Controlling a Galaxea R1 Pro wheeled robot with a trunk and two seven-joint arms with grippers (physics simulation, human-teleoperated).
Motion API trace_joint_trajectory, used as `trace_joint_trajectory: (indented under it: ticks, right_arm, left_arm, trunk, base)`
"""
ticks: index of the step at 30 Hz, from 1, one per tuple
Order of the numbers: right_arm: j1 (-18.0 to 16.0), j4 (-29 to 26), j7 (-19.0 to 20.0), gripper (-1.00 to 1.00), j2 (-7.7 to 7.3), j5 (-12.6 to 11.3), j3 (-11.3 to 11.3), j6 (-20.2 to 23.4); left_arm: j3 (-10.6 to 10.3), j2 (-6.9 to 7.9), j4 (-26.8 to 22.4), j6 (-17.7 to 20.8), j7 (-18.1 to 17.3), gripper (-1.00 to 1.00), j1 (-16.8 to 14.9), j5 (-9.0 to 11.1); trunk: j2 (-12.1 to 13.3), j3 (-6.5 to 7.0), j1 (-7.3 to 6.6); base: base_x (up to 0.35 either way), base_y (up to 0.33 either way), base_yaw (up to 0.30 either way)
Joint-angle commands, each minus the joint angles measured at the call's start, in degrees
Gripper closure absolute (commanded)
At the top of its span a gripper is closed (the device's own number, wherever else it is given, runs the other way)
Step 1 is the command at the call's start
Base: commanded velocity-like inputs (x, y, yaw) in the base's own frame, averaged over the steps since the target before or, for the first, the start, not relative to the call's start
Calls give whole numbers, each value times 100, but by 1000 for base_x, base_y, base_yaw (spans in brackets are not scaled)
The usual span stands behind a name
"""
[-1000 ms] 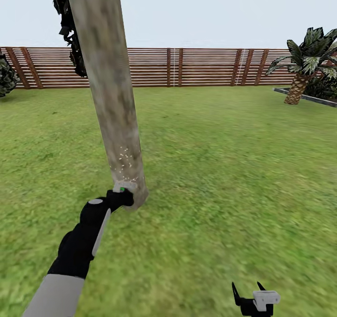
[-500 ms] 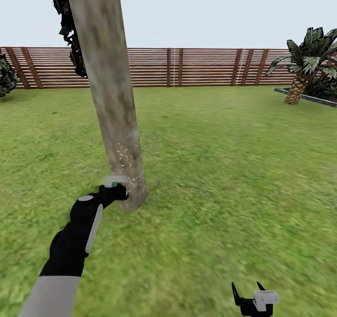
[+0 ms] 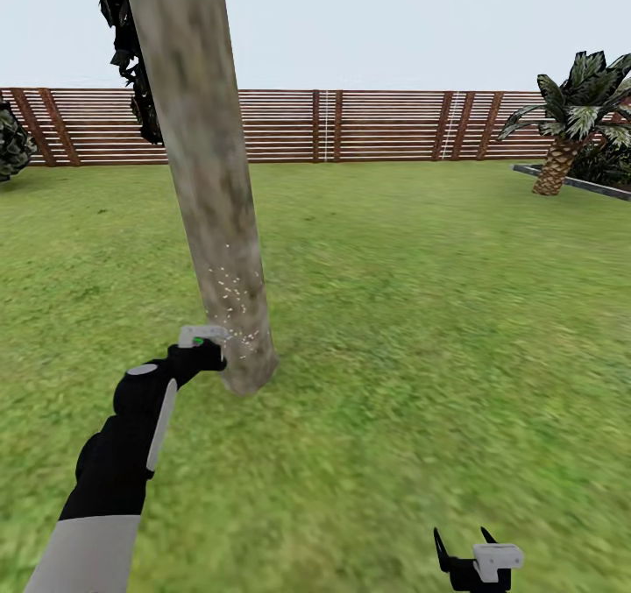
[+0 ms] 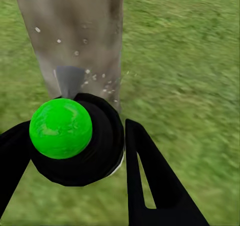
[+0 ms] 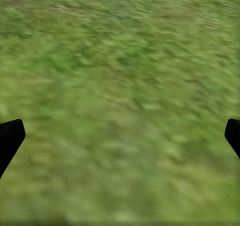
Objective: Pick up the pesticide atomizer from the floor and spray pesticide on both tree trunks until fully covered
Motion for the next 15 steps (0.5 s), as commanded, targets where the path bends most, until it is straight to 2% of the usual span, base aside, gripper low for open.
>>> trace_joint_trajectory:
  ticks: [1,3,5,6,9,13,15]
  right_arm:
    - [0,0,0,-100,0,0,0,0]
    - [0,0,0,-100,0,0,0,0]
    - [0,0,0,-100,0,0,0,0]
    - [0,0,0,-100,0,0,0,0]
    - [0,0,0,-100,0,0,0,0]
    - [0,0,0,-100,0,0,0,0]
    - [0,0,0,-100,0,0,0,0]
  left_arm:
    - [-2,3,-5,5,1,100,-1,8]
    - [-3,1,-40,87,0,100,-12,12]
    - [-3,5,-183,367,-2,100,-32,13]
    - [-7,4,-334,694,-6,100,-55,14]
    - [-10,2,-414,870,-8,100,-119,14]
    - [-6,23,-439,1177,-2,100,-415,3]
    - [-4,96,-446,1352,0,100,-535,4]
  trunk:
    - [0,0,0]
    - [0,0,0]
    - [0,0,0]
    - [0,0,0]
    - [0,0,0]
    - [0,0,0]
    - [0,0,0]
  base:
    - [0,0,0]
    - [0,0,0]
    - [0,0,0]
    - [0,0,0]
    - [0,0,0]
    - [0,0,0]
    - [0,0,0]
